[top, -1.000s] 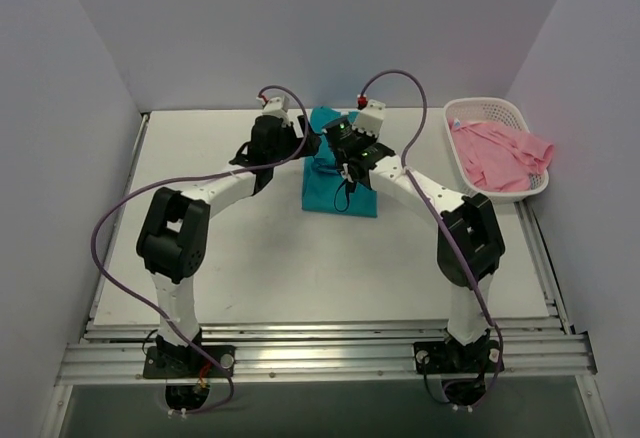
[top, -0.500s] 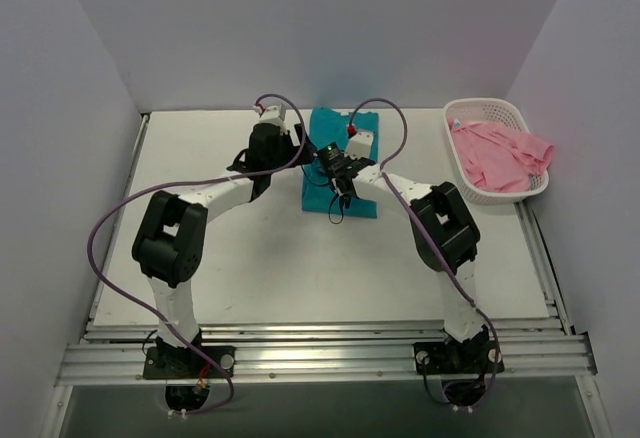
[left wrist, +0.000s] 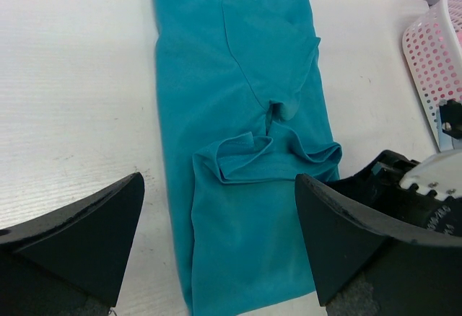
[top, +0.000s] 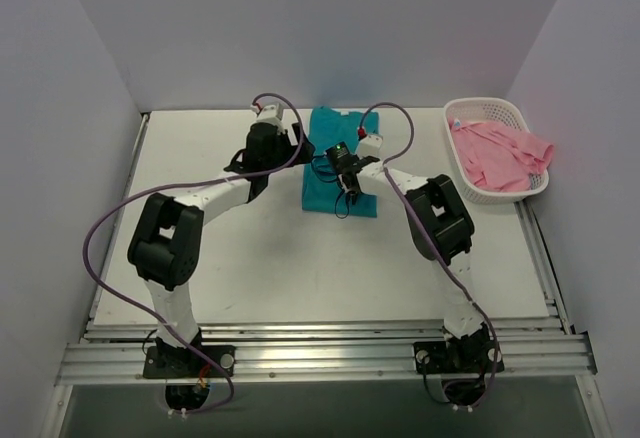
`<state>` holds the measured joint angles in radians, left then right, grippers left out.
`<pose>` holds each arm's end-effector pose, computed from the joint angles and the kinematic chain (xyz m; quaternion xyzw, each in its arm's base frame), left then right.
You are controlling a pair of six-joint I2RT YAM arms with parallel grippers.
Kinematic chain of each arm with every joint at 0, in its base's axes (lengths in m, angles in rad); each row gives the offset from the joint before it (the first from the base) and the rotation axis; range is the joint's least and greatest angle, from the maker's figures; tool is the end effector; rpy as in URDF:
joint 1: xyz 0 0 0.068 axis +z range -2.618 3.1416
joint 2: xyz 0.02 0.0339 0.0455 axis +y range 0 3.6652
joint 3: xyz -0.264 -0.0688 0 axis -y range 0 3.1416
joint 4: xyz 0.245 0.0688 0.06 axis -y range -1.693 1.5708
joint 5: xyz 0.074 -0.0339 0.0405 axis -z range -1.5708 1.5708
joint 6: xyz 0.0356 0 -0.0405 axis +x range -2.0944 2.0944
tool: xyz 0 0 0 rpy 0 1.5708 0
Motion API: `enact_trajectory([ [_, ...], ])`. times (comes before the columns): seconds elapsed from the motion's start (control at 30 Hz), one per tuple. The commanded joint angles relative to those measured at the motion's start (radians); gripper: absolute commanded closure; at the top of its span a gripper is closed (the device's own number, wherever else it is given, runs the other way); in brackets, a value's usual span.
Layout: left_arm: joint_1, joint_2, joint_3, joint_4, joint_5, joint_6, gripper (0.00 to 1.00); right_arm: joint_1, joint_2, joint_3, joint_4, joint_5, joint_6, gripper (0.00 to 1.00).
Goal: Fold and stack the t-shirts
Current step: Fold the tshirt
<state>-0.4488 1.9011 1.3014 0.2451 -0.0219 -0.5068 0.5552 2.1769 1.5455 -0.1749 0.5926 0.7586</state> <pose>0.4008 -0.1922 0.2364 -0.0300 0.8202 -0.2547 0.5114 0.4143 0.2336 0.1596 0.1984 0.8718 0.0033 0.4479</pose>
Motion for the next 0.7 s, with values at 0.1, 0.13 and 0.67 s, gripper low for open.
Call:
enact_trajectory([
  [0.1,0.013,-0.062,-0.027,0.051,0.007,0.019,0.06,-0.037,0.075,0.087,-0.009,-0.005,0.007,1.00],
  [0.13,0.012,-0.062,-0.030,0.054,0.008,0.019,0.06,-0.040,0.083,0.094,-0.008,-0.010,0.007,1.00],
  [0.67,0.028,-0.065,-0.056,0.075,0.022,0.021,0.06,-0.086,0.265,0.389,-0.012,-0.079,-0.033,1.00],
])
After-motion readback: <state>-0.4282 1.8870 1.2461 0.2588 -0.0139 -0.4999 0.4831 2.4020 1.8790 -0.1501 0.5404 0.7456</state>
